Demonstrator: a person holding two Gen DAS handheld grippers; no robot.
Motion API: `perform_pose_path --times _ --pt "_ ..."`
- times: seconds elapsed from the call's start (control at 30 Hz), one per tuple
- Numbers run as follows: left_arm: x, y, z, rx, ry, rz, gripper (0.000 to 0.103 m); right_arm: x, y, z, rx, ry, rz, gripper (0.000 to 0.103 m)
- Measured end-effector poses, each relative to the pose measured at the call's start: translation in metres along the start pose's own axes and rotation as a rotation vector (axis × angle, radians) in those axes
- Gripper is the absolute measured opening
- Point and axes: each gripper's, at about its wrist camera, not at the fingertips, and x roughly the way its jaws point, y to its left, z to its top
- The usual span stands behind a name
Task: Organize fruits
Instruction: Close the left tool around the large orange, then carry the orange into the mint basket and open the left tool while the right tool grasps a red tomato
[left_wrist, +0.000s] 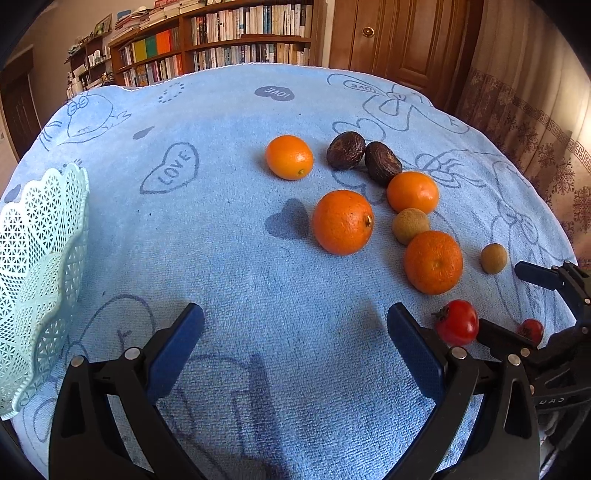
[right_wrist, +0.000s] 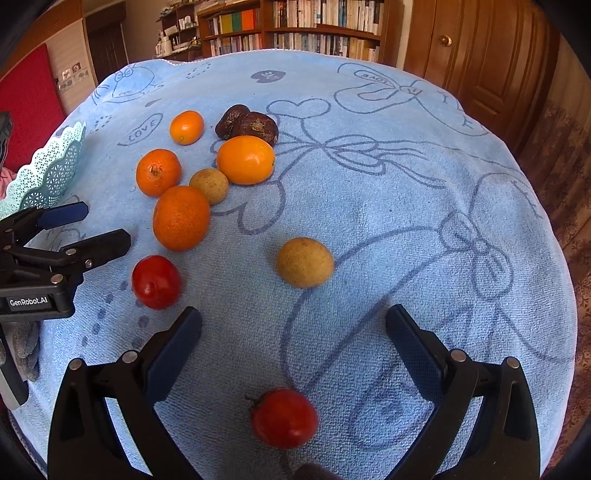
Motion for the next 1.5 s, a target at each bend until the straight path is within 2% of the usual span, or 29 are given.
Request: perform_pose_path --times 0.17,0.3,0.37,0.47,0.63,0.7,0.8,0.93,1.17,1.33,1.5 --pt "-0.006 -0.001 -0.002 0.021 -0.007 -0.008 0.101 -0.001 0.000 -0.001 0.005 -0.001 -0.007 0.098" --pt "-0.002 -0.004 0.007 0.055 -0.024 0.027 0.100 0.000 0.000 0.000 0.005 0.005 -0.006 0.098" --pt "0.002 -0.006 0.014 0.065 -0.025 0.034 0.091 -0.001 0.000 0.000 0.003 0.007 -0.008 0.098" --pt "0.013 -0.007 0.025 0.068 -0.005 0.002 0.080 -0.001 0.000 0.000 -0.002 0.007 -0.009 0.098" --pt "0.025 -0.013 0.038 0.093 -0.001 -0.003 0.078 -0.001 0.000 0.000 -0.005 0.007 -0.007 0.098" --pt "0.028 -0.016 0.042 0.104 -0.001 -0.010 0.073 -0.001 0.000 0.000 -0.006 0.007 -0.005 0.098" --pt "0.033 -0.017 0.047 0.106 -0.001 -0.017 0.063 -0.002 -0.001 0.000 -0.002 0.004 0.007 0.098" --pt "0.033 -0.017 0.050 0.102 -0.015 -0.032 0.040 -0.004 -0.007 0.000 0.028 -0.004 0.039 0.098" --pt "0.022 -0.011 0.048 0.080 -0.061 -0.049 0.039 -0.002 -0.003 -0.002 0.013 0.004 0.010 0.098" --pt "0.000 -0.008 0.045 0.087 -0.117 -0.039 0.039 -0.002 -0.005 -0.003 0.008 0.018 0.027 0.098" --pt "-0.028 0.008 0.043 0.052 -0.180 -0.055 0.039 -0.003 -0.004 -0.004 -0.026 0.048 0.033 0.098"
